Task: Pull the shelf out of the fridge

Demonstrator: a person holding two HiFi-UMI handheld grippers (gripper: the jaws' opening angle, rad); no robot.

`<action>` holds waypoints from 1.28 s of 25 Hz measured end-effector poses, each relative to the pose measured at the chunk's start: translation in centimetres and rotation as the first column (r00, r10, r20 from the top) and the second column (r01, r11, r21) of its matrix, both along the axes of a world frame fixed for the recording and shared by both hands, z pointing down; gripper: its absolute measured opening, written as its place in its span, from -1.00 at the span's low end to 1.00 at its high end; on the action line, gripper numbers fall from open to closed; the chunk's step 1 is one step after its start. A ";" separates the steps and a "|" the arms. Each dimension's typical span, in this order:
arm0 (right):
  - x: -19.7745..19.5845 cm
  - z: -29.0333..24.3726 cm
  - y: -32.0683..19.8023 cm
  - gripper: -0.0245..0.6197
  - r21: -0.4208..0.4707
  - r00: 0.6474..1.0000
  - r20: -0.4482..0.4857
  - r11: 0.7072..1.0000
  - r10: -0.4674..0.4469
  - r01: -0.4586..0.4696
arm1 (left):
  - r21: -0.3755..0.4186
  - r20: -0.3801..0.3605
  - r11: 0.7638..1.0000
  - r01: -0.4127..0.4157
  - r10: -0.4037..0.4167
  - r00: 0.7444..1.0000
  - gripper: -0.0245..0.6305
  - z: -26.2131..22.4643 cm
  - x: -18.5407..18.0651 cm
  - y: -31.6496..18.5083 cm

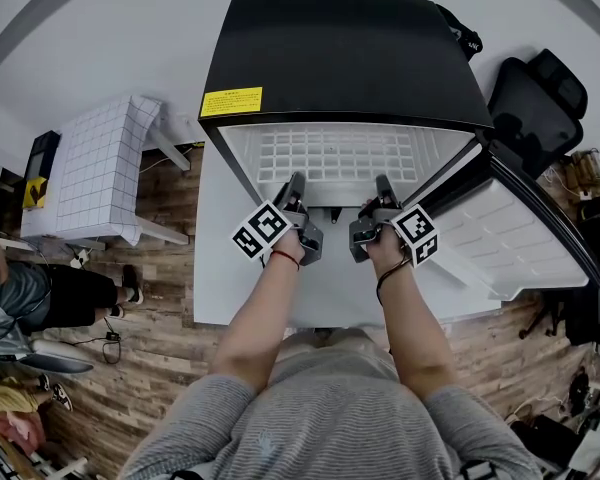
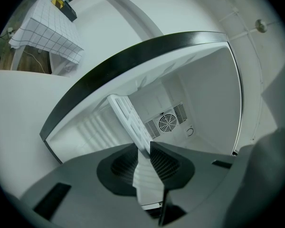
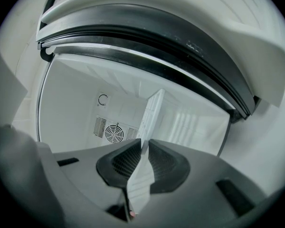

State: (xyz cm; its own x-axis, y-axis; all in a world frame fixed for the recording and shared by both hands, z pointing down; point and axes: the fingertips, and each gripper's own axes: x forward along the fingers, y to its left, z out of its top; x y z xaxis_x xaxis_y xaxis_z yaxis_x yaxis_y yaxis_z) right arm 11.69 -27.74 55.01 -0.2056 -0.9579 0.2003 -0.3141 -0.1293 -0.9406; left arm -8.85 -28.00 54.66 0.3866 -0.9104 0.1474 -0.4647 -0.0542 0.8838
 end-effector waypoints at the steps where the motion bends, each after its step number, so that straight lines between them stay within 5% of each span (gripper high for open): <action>1: 0.0 0.0 0.1 -0.75 0.001 1.000 0.001 1.000 0.000 0.000 | 0.000 -0.001 1.000 0.000 0.000 1.000 -0.65 0.0 0.0 0.1; 32: 0.0 0.1 2.5 -0.75 0.001 1.000 0.022 1.000 -0.004 0.004 | -0.003 -0.019 1.000 -0.001 0.001 1.000 -0.66 0.0 0.1 2.5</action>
State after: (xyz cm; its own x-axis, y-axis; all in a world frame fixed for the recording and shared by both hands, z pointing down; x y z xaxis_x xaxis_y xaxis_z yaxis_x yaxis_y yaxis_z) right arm 11.70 -25.27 55.08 -0.2136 -0.9572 0.1952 -0.2942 -0.1275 -0.9472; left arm -8.77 -25.53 54.67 0.3905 -0.9094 0.1429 -0.4473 -0.0517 0.8929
